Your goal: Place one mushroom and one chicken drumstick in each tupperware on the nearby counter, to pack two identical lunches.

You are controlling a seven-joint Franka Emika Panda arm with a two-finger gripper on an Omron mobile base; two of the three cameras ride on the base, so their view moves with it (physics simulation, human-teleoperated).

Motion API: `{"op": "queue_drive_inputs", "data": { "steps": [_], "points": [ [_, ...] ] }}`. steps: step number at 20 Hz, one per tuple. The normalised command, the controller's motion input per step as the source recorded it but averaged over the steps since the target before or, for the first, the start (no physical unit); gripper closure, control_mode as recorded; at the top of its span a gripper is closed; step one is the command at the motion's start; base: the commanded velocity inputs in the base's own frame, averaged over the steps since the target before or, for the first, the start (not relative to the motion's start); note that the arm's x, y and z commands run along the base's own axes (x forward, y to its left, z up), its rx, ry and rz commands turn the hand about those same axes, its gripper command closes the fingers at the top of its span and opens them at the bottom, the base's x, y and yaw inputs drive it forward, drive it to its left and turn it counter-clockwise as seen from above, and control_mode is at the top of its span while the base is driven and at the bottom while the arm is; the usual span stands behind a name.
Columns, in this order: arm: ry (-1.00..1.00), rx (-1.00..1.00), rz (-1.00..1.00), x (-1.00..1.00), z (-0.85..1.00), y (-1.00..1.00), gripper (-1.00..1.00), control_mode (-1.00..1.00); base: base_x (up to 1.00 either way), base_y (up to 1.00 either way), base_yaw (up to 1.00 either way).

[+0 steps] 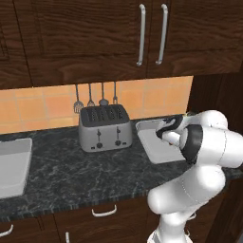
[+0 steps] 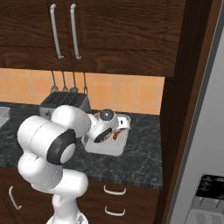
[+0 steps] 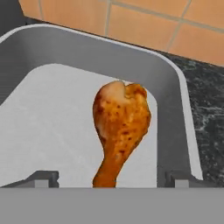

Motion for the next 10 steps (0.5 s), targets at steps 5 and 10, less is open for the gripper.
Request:
{"op": "queue_drive_inputs", "data": {
  "steps": [5, 10],
  "points": [
    [-0.12, -0.06, 0.0, -0.69, 1.0, 0.51, -1.0, -1.0, 0.0, 0.0, 0.0],
    [-0.03, 0.01, -0.1, -0.61, 1.0, 0.3, -1.0, -1.0, 0.0, 0.0, 0.0]
  ]
}}
